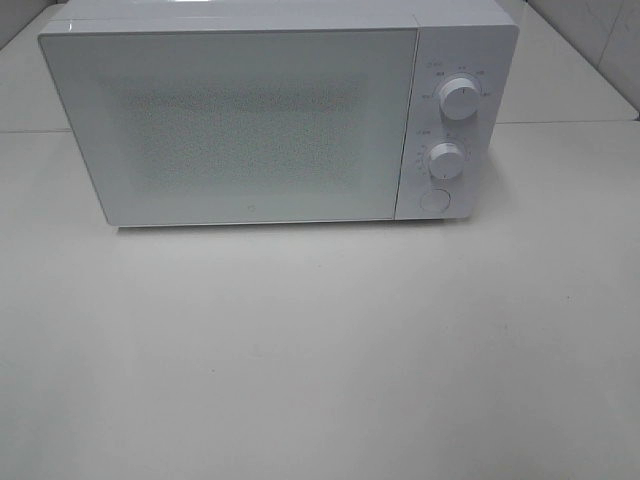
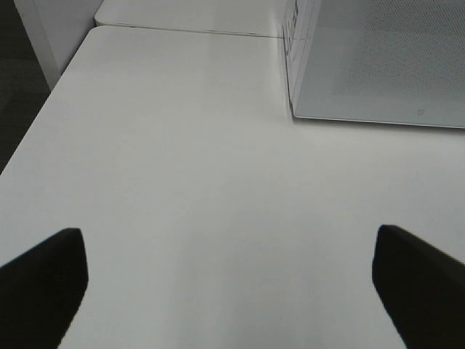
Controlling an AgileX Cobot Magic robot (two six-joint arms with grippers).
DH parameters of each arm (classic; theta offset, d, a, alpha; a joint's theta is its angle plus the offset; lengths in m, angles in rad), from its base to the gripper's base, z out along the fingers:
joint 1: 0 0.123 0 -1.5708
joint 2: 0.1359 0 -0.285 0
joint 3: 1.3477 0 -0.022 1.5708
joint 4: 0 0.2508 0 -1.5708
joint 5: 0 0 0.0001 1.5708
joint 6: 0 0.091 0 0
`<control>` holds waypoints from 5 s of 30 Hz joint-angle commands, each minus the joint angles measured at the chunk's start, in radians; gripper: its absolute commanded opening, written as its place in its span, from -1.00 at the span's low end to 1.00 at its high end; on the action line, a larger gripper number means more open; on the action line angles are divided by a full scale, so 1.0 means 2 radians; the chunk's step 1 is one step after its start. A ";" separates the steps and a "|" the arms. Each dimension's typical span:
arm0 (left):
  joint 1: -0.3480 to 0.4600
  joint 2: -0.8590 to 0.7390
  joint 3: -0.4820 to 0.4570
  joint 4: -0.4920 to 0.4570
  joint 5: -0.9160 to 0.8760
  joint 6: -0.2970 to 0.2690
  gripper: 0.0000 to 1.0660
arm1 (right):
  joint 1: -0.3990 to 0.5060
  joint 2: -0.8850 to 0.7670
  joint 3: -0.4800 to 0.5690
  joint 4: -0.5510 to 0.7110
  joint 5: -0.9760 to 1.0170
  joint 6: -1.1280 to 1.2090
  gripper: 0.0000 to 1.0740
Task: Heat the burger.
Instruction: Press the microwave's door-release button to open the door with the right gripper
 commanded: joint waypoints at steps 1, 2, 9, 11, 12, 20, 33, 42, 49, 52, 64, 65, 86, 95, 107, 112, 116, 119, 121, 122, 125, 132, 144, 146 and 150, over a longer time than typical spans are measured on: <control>-0.001 -0.007 0.001 -0.001 -0.007 -0.001 0.91 | -0.002 -0.057 0.005 0.004 0.042 -0.014 0.42; -0.001 -0.007 0.001 -0.001 -0.007 -0.001 0.91 | -0.002 -0.094 0.014 0.007 0.044 -0.015 0.42; -0.001 -0.007 0.001 -0.001 -0.007 -0.001 0.91 | -0.002 -0.204 0.032 0.044 0.037 -0.027 0.42; -0.001 -0.007 0.001 -0.001 -0.007 -0.001 0.91 | -0.002 -0.254 0.034 0.048 0.037 -0.039 0.42; -0.001 -0.007 0.001 -0.001 -0.007 -0.001 0.91 | -0.002 -0.254 0.034 0.048 0.037 -0.039 0.42; -0.001 -0.007 0.001 -0.001 -0.007 -0.001 0.91 | -0.002 -0.360 0.035 0.049 0.037 -0.053 0.42; -0.001 -0.005 0.001 -0.001 -0.007 -0.001 0.91 | -0.001 -0.358 0.035 0.038 0.038 -0.065 0.42; -0.001 -0.005 0.001 -0.001 -0.007 -0.001 0.91 | -0.001 -0.358 0.035 0.020 0.038 -0.064 0.42; -0.001 -0.005 0.001 -0.001 -0.007 -0.001 0.91 | -0.001 -0.358 0.035 0.004 0.038 -0.045 0.42; -0.001 -0.005 0.001 -0.001 -0.007 -0.001 0.91 | -0.001 -0.358 0.035 0.004 0.038 -0.045 0.42; -0.001 -0.005 0.001 -0.001 -0.007 -0.001 0.91 | -0.001 -0.358 0.035 0.004 0.038 -0.045 0.42; -0.001 -0.005 0.001 -0.001 -0.007 -0.001 0.91 | -0.001 -0.358 0.035 0.004 0.038 -0.046 0.42; -0.001 -0.005 0.001 -0.001 -0.007 -0.001 0.91 | -0.001 -0.284 0.025 -0.004 -0.195 -0.045 0.41; -0.001 -0.005 0.001 -0.001 -0.007 -0.001 0.91 | -0.001 -0.245 0.125 -0.004 -0.398 -0.045 0.24; -0.001 -0.005 0.001 -0.001 -0.007 -0.001 0.91 | -0.001 -0.156 0.153 -0.006 -0.528 -0.057 -0.84; -0.001 -0.005 0.001 -0.001 -0.007 -0.001 0.91 | -0.001 -0.096 0.170 -0.006 -0.624 -0.068 -1.00; -0.001 -0.005 0.001 -0.001 -0.007 -0.001 0.91 | -0.001 -0.032 0.199 -0.002 -0.716 -0.067 -1.00; -0.001 -0.005 0.001 -0.001 -0.007 -0.001 0.91 | -0.001 0.008 0.209 0.000 -0.757 -0.067 -1.00; -0.001 -0.005 0.001 -0.001 -0.007 -0.001 0.91 | -0.001 0.063 0.220 0.000 -0.808 -0.067 -1.00; -0.001 -0.005 0.001 -0.001 -0.007 -0.001 0.91 | -0.001 0.063 0.220 0.000 -0.808 -0.067 -1.00; -0.001 -0.005 0.001 -0.001 -0.007 -0.001 0.91 | -0.001 0.119 0.224 0.000 -0.857 -0.068 -1.00; -0.001 -0.005 0.001 -0.001 -0.007 -0.001 0.91 | -0.001 0.270 0.224 0.000 -1.002 -0.035 -1.00; -0.001 -0.005 0.001 -0.001 -0.007 -0.001 0.91 | -0.001 0.429 0.222 0.000 -1.103 0.009 -1.00; -0.001 -0.005 0.001 -0.001 -0.007 -0.001 0.91 | -0.001 0.447 0.221 0.000 -1.103 0.012 -1.00; -0.001 -0.005 0.001 -0.001 -0.007 -0.001 0.91 | -0.001 0.455 0.214 -0.001 -1.100 0.050 -1.00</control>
